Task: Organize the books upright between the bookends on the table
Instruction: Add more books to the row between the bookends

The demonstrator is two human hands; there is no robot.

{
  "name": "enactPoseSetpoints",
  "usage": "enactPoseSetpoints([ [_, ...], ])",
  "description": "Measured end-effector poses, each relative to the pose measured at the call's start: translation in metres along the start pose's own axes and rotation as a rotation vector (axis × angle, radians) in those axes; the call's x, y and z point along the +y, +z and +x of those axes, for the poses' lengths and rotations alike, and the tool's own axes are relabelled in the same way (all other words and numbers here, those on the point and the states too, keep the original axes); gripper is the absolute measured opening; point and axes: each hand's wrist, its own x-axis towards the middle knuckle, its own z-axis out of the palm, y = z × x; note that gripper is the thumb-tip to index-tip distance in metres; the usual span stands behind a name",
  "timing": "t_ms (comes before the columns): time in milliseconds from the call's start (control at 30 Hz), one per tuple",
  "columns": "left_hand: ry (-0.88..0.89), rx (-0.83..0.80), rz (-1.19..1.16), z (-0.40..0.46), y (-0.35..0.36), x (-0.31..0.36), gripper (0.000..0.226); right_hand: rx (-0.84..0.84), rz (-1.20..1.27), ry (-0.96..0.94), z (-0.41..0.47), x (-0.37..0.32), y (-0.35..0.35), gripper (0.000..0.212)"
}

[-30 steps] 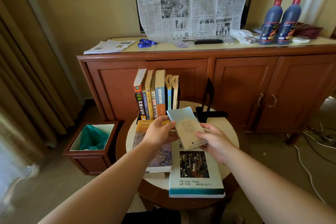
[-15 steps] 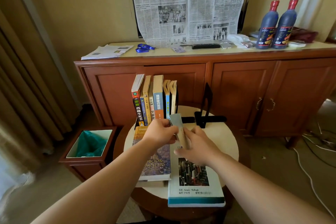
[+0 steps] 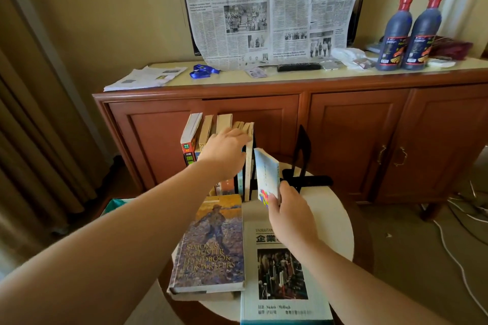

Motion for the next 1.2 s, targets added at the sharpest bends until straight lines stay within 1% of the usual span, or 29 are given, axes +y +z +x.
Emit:
enactPoseSetpoints([
  [67,0.091,-0.156,0.158,0.016,0.002,-0.005,0.069,0.029,0.018,0.0,0.002,0.003,0.003,0.02],
  [100,0.133,-0.226,0.239,0.021,0.004,-0.007,0.073,0.044,0.029,-0.005,0.003,0.004,0.005,0.02],
  [167,0.166,-0.289,0.337,0.026,0.01,-0.009,0.073,0.061,0.045,-0.017,0.005,0.007,0.007,0.018],
  [267,0.133,-0.236,0.354,0.024,0.009,-0.013,0.057,0.085,0.069,-0.045,0.008,0.005,0.006,0.012],
  [300,0.116,-0.225,0.336,0.022,0.009,-0.016,0.056,0.103,0.083,-0.055,0.01,0.004,0.006,0.013],
  [433,0.059,-0.194,0.204,0.012,0.008,-0.02,0.064,0.137,0.154,-0.059,0.023,-0.008,0.009,0.015],
  [533,-0.022,-0.16,0.071,0.009,0.01,-0.018,0.062,0.14,0.149,-0.078,0.036,-0.019,0.017,0.018],
  [600,-0.091,-0.132,-0.011,0.009,0.013,-0.02,0.06,0.104,0.119,-0.086,0.046,-0.028,0.021,0.016],
  [633,-0.107,-0.118,-0.033,0.009,0.014,-0.021,0.063,0.072,0.102,-0.089,0.051,-0.031,0.023,0.011],
  [667,-0.11,-0.106,-0.042,0.008,0.016,-0.022,0.069,0.049,0.085,-0.095,0.056,-0.034,0.024,0.02],
  [733,-0.085,-0.076,-0.03,0.006,0.018,-0.022,0.078,0.008,0.046,-0.111,0.066,-0.037,0.028,0.057],
  [767,-0.063,-0.057,-0.016,0.005,0.018,-0.022,0.079,-0.011,0.017,-0.116,0.07,-0.036,0.03,0.069],
  [867,-0.014,-0.025,0.003,0.004,0.022,-0.027,0.077,-0.055,-0.079,-0.141,0.08,-0.027,0.041,0.088],
  [967,0.014,-0.001,-0.001,0.003,0.026,-0.032,0.075,-0.072,-0.088,-0.154,0.086,-0.019,0.052,0.101],
  [1033,0.032,0.017,0.001,0.002,0.029,-0.035,0.072,-0.089,-0.092,-0.168,0.087,-0.018,0.056,0.102],
  [1067,0.038,0.024,0.0,0.002,0.03,-0.036,0.071,-0.097,-0.085,-0.176,0.088,-0.018,0.058,0.099],
  [1200,0.058,0.041,0.011,0.002,0.034,-0.04,0.069,-0.108,-0.143,-0.176,0.089,-0.014,0.07,0.074],
])
